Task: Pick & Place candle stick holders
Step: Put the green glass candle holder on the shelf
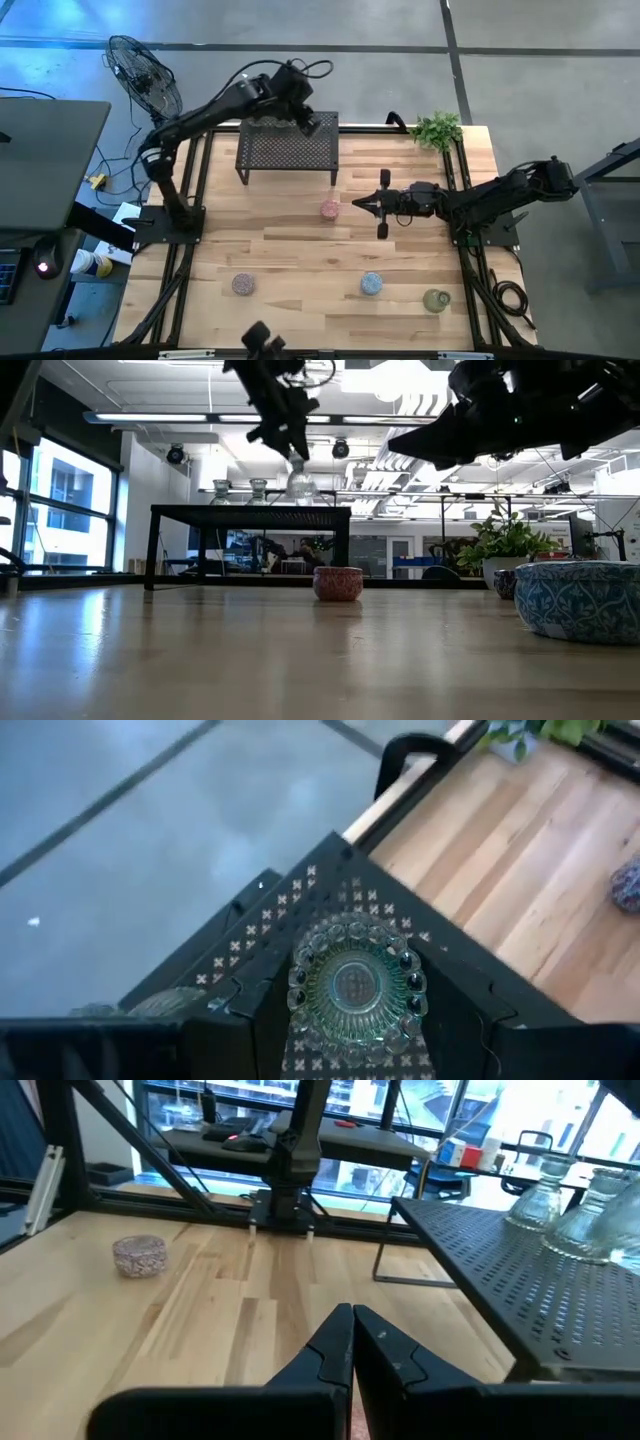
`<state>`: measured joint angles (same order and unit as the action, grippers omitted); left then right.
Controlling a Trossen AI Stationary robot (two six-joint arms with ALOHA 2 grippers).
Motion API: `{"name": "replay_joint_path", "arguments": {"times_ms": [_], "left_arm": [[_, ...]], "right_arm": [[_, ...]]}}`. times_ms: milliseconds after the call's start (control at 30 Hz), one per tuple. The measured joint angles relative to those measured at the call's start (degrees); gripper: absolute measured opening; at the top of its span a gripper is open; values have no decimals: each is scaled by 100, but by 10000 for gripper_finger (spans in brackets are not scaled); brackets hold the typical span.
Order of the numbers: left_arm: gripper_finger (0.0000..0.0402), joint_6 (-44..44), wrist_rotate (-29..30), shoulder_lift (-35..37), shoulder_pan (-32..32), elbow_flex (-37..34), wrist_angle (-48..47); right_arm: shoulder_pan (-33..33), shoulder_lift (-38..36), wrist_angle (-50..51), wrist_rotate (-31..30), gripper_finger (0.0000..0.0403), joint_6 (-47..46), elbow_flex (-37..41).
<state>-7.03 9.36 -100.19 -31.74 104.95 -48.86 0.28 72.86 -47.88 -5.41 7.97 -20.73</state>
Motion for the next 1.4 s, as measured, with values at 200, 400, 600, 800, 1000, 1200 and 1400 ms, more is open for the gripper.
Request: {"name": "replay_joint_path", "arguments": {"times_ms": [200,400,600,800,1000,1200,1400], "left_arm": [[165,145,27,-324,-332,37,-54],[165,248,12,-402,-541,39,188],[165,293,20,-402,-541,40,322],[165,361,46,-652,-537,44,477],[165,368,155,-686,-539,42,486],[165,375,232,-690,-539,42,412],[165,364,370,-688,-539,42,347]], "right_arm": [[-33,0,2,2,2,69,0],[-31,0,0,4,2,109,0],[-31,0,0,6,2,109,0],[-31,0,-5,13,1,109,0],[-31,0,-4,24,1,109,0],[-31,0,-2,28,1,109,0],[-31,0,-2,28,1,109,0]]}}
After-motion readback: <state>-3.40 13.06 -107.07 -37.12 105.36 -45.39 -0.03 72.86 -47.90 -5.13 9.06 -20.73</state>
